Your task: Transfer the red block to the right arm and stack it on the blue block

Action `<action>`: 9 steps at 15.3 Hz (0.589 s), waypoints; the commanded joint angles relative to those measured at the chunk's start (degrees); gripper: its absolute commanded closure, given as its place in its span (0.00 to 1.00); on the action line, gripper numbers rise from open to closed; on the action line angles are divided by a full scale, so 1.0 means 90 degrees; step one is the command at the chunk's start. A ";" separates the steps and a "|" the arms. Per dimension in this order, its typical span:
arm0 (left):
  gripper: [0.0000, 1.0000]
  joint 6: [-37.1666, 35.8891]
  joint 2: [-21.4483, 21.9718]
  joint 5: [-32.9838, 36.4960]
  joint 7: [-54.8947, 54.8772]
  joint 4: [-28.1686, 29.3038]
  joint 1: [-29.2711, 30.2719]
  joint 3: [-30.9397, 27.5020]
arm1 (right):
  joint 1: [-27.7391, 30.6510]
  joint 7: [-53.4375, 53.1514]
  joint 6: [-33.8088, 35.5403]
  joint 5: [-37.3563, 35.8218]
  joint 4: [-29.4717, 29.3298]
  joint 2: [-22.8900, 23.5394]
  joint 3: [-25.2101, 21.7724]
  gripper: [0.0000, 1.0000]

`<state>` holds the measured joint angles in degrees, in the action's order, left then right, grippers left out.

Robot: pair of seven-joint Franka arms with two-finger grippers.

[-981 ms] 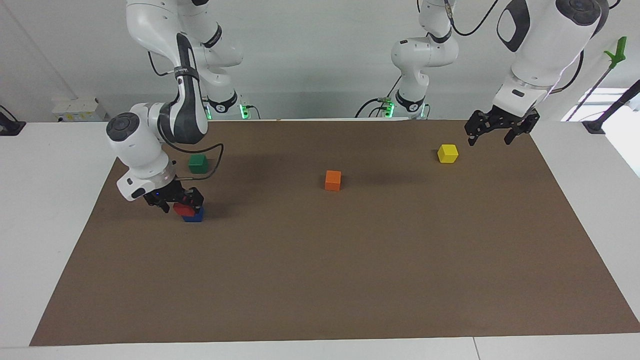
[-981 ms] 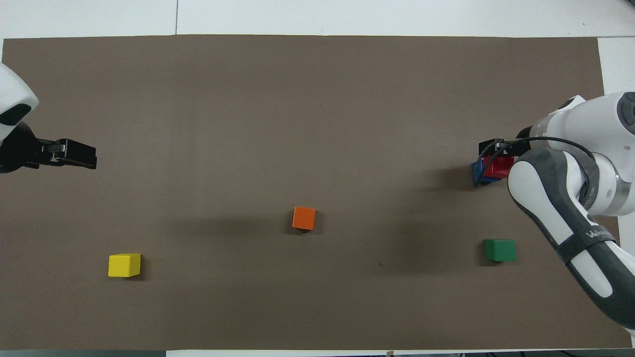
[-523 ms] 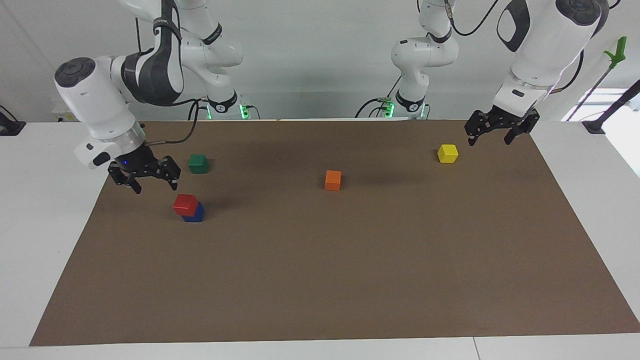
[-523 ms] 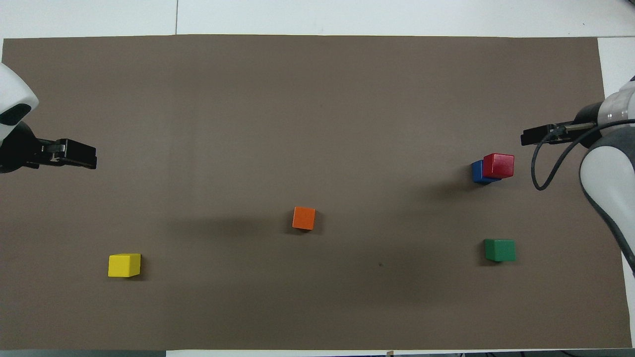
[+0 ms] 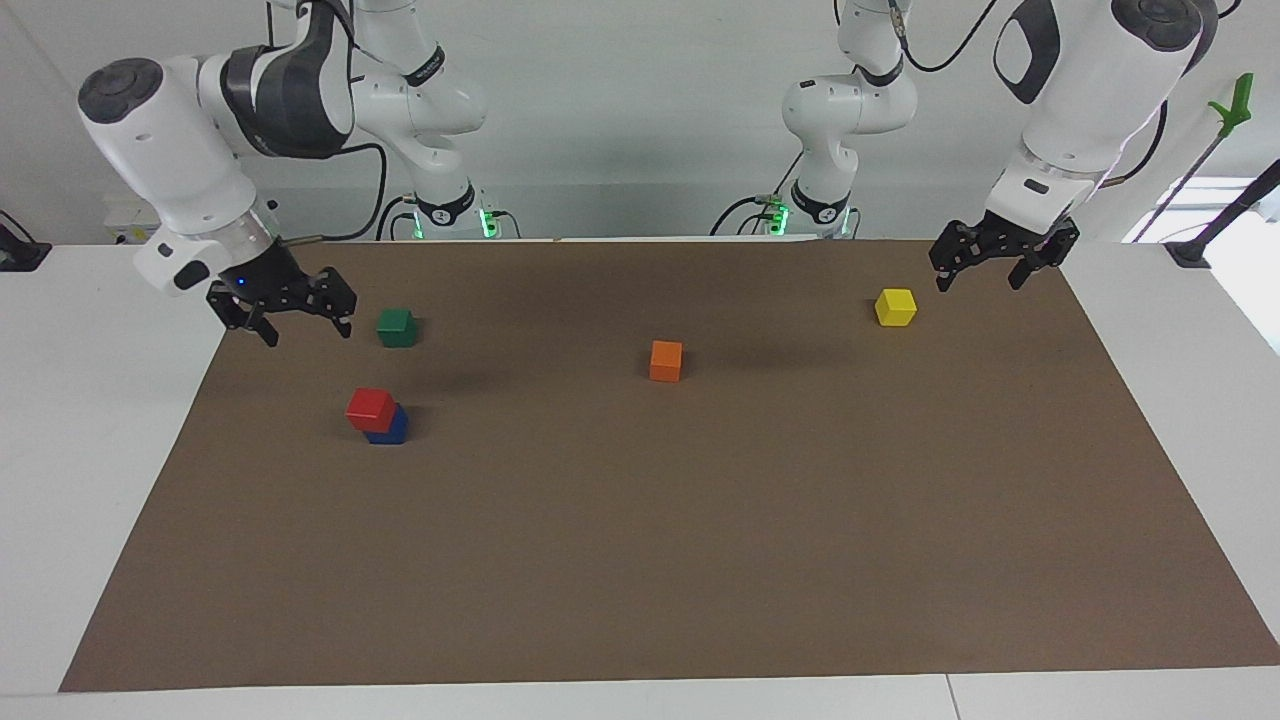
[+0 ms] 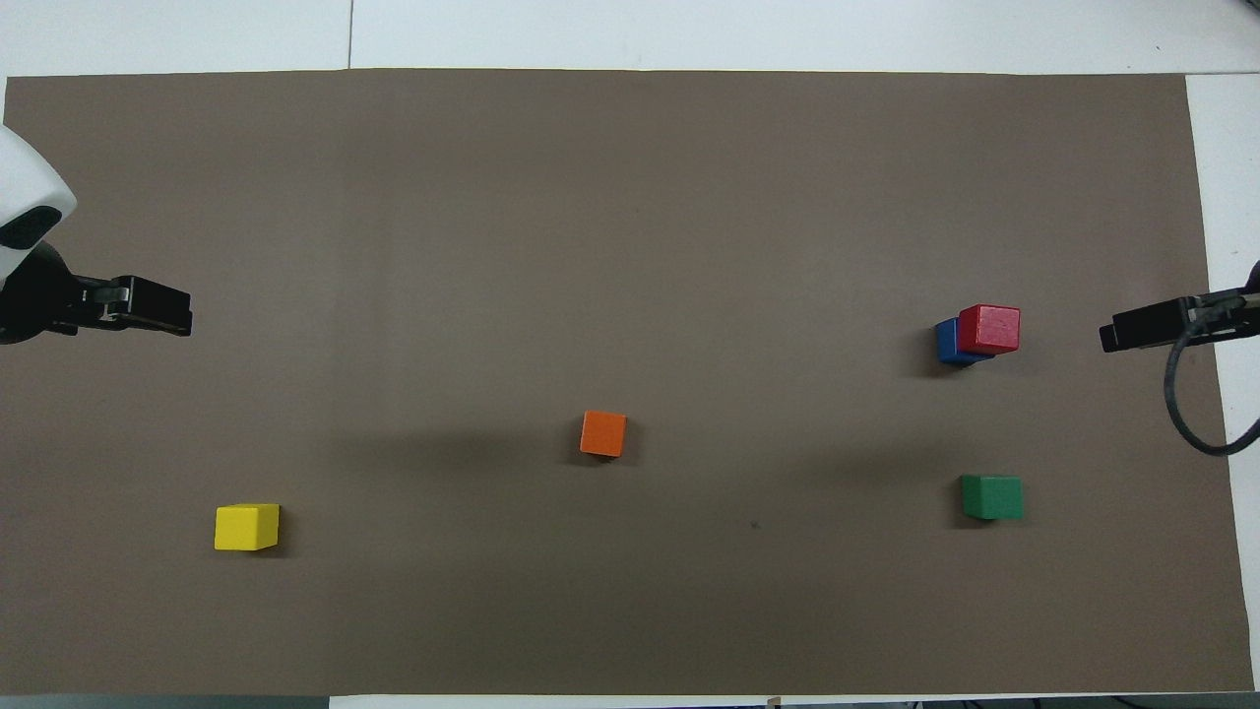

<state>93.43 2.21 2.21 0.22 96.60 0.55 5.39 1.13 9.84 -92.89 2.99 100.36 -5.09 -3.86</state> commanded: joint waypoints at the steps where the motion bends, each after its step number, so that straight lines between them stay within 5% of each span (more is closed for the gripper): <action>1: 0.00 -0.0029 0.0048 0.0076 -0.0043 0.0019 0.0065 0.0045 | 0.0060 0.0146 0.0757 -0.0165 -0.0630 0.0106 -0.0040 0.00; 3: 0.00 -0.0020 0.0048 0.0076 -0.0034 0.0019 0.0065 0.0045 | 0.0012 0.0146 0.1471 -0.0264 -0.1364 0.0457 -0.0059 0.00; 9: 0.00 -0.0030 0.0048 0.0076 -0.0034 0.0019 0.0056 0.0045 | -0.0301 0.0127 0.0958 -0.0635 -0.0937 0.0361 -0.0294 0.00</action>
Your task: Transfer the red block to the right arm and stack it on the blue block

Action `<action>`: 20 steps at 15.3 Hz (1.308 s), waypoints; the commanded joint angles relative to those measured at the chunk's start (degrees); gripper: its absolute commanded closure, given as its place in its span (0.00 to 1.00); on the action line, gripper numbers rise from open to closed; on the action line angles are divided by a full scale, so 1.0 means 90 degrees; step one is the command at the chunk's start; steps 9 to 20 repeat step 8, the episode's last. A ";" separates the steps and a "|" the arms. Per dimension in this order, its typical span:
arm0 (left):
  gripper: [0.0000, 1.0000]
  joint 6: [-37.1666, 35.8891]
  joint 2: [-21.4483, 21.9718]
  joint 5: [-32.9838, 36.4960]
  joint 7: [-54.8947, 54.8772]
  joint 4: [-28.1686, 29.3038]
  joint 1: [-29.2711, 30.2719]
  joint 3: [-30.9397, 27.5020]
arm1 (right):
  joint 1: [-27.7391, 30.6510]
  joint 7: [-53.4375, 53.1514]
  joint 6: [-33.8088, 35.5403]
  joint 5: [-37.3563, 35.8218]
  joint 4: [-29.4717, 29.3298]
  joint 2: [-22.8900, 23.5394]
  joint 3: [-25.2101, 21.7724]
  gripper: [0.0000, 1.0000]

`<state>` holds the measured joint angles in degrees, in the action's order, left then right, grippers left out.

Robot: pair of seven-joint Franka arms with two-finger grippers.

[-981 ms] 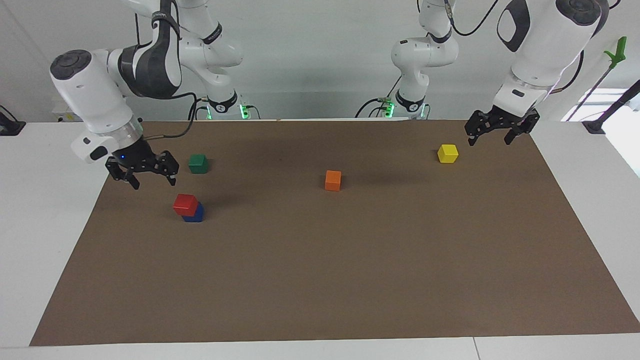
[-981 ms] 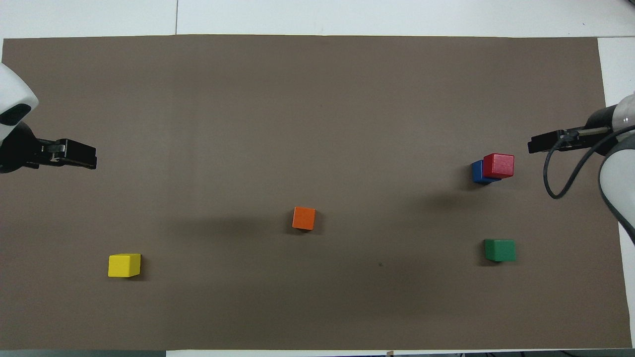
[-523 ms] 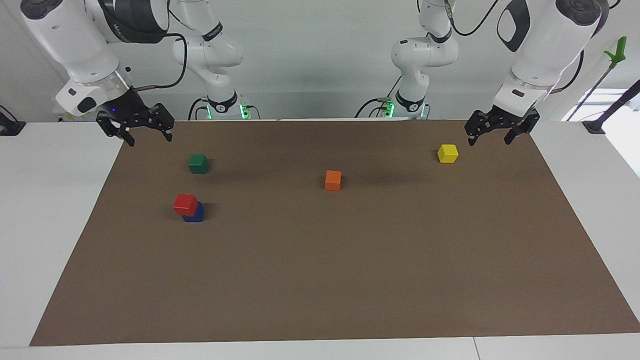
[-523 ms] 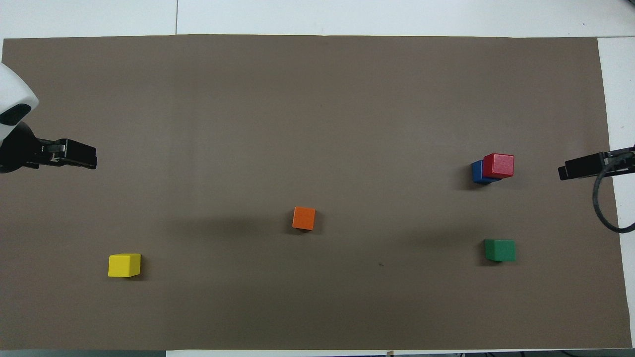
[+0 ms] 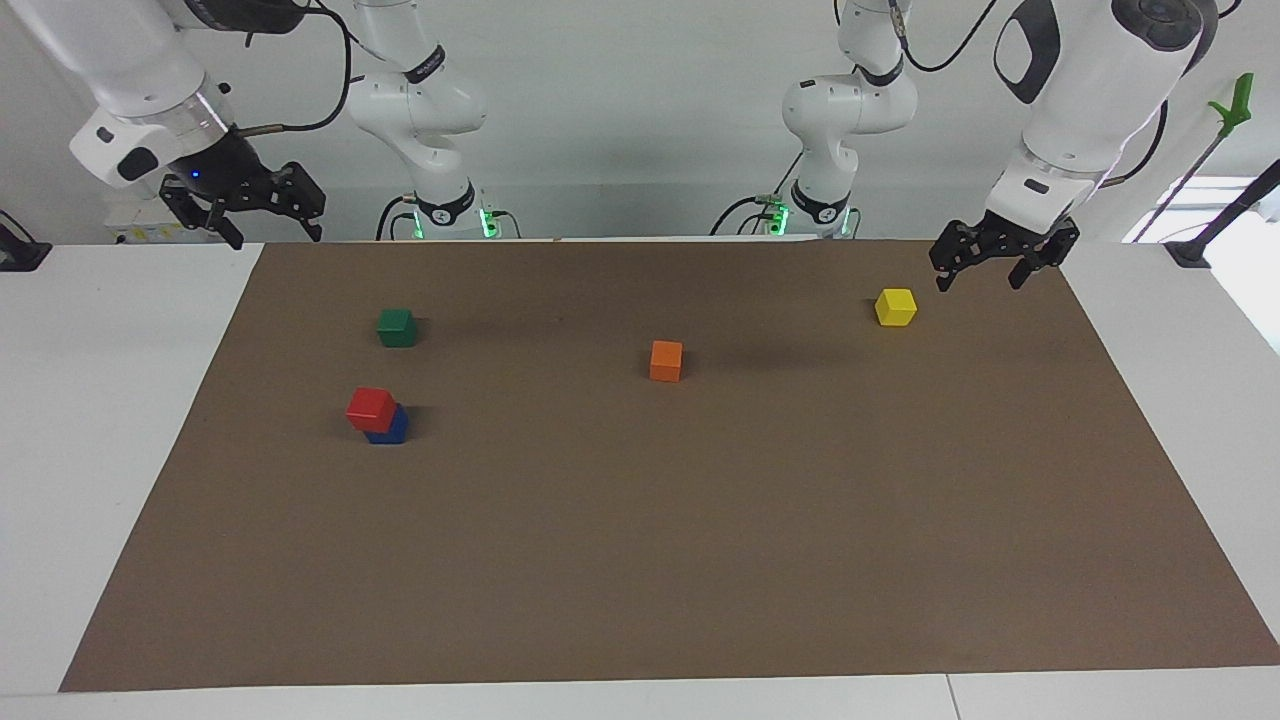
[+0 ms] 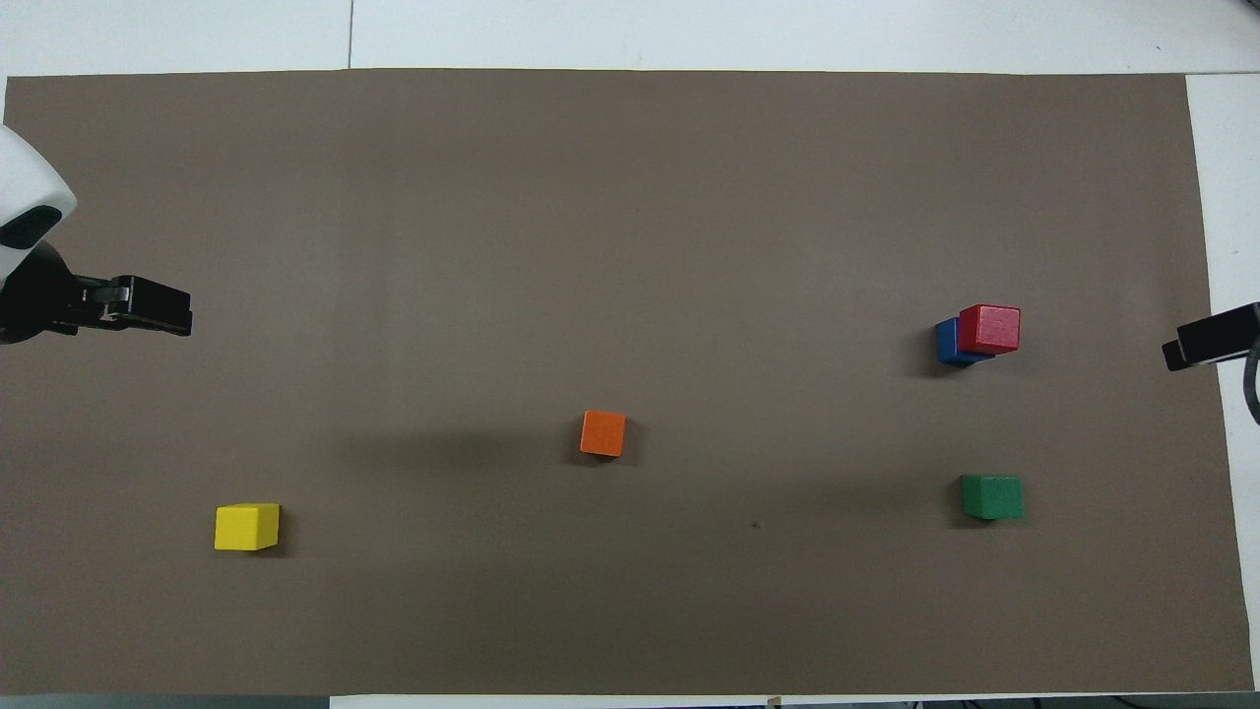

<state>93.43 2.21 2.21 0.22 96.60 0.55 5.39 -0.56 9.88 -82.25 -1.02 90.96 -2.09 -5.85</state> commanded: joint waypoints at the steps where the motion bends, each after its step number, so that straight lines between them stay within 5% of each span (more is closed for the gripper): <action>1: 0.00 -0.0020 0.0048 0.0076 -0.0043 0.0019 0.0065 0.0046 | -0.0113 0.0094 -0.0236 -0.0199 0.0118 0.0027 -0.0072 0.00; 20: 0.00 -0.0029 0.0048 0.0076 -0.0034 0.0019 0.0065 0.0036 | -0.0055 0.0055 -0.0324 -0.0219 0.0118 0.0008 -0.0072 0.00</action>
